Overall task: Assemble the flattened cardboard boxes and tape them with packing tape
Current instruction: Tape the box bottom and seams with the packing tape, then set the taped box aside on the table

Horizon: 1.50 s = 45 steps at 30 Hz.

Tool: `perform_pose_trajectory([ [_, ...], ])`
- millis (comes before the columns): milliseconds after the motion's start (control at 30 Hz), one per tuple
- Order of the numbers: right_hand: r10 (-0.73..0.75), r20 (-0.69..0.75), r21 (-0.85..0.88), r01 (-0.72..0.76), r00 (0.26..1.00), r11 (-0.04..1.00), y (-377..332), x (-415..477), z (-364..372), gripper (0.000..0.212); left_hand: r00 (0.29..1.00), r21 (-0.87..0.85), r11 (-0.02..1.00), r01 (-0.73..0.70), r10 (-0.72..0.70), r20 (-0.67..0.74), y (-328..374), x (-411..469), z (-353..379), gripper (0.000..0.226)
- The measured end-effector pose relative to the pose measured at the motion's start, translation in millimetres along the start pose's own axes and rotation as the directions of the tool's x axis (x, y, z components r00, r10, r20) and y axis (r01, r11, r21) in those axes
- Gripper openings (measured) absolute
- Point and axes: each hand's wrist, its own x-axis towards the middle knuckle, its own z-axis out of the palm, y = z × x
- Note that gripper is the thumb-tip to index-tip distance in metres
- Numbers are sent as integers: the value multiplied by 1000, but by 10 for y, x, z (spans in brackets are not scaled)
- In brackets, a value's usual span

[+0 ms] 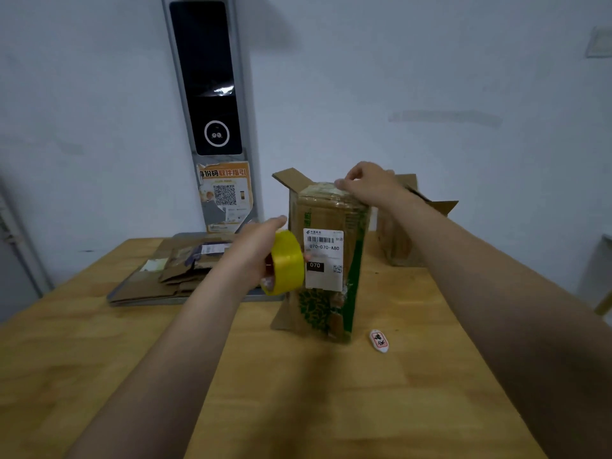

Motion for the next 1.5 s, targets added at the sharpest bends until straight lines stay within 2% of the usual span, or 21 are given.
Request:
perform_pose_trajectory([
  [67,75,183,-79,-61,980,995,-61,96,-49,67,999,29,999,-17,18,-38,-69,21,87,60],
  [100,79,198,-120,-56,977,991,-99,121,-66,74,997,60,998,-29,33,-75,-95,53,124,71],
  [200,61,188,-191,-24,980,981,-201,88,-112,72,971,111,988,-108,129,-203,-69,118,175,90],
  [333,68,222,-18,-66,973,998,-189,-136,-172,62,930,208,948,-240,287,-232,-10,185,146,90],
  [467,-9,63,72,5,998,997,-143,-340,-143,48,897,281,901,-331,392,-202,69,262,107,66],
  [600,25,-93,397,14,995,918,-5,-434,89,43,844,336,839,-428,504,-183,118,378,62,59],
  [633,44,-102,457,7,994,889,57,-465,182,45,863,325,859,-397,469,-187,98,420,46,54],
  [700,98,-94,490,-40,991,871,230,-532,420,42,935,225,944,-242,289,-204,15,511,9,42],
  [800,253,48,454,-246,966,856,463,-660,741,36,982,197,980,-30,66,-179,-237,594,-48,66],
  [833,299,109,443,-316,948,839,518,-701,824,42,985,255,967,5,39,-166,-345,624,-79,66],
  [900,343,220,480,-407,913,777,589,-781,945,49,990,342,940,4,44,-133,-537,692,-131,41],
  [933,346,259,509,-431,902,745,603,-807,975,48,989,360,933,-6,60,-138,-598,721,-146,41],
  [1067,305,365,574,-471,880,670,671,-841,957,46,994,373,925,75,-38,-107,-632,752,-238,46],
  [1100,287,396,577,-480,872,661,692,-841,940,43,991,380,917,119,-90,-95,-627,760,-281,66],
  [1167,256,470,525,-501,845,688,728,-842,913,43,981,449,877,173,-196,5,-609,750,-333,110],
  [1200,240,510,473,-503,826,723,731,-839,913,43,972,505,845,176,-232,49,-613,746,-343,121],
  [1233,224,544,419,-493,808,762,721,-829,925,43,967,573,802,166,-247,67,-626,749,-336,122],
  [1300,209,560,330,-448,801,831,689,-798,993,44,986,701,706,97,-165,30,-678,776,-276,100],
  [1333,214,536,283,-412,817,866,674,-778,1042,43,995,744,665,68,-98,-3,-715,792,-235,94],
  [1433,196,419,160,-284,887,945,648,-760,1185,31,997,813,582,8,60,-53,-850,841,-116,102],
  [1500,180,355,112,-233,917,966,651,-762,1259,18,975,849,523,-76,217,-47,-910,834,-102,90],
])
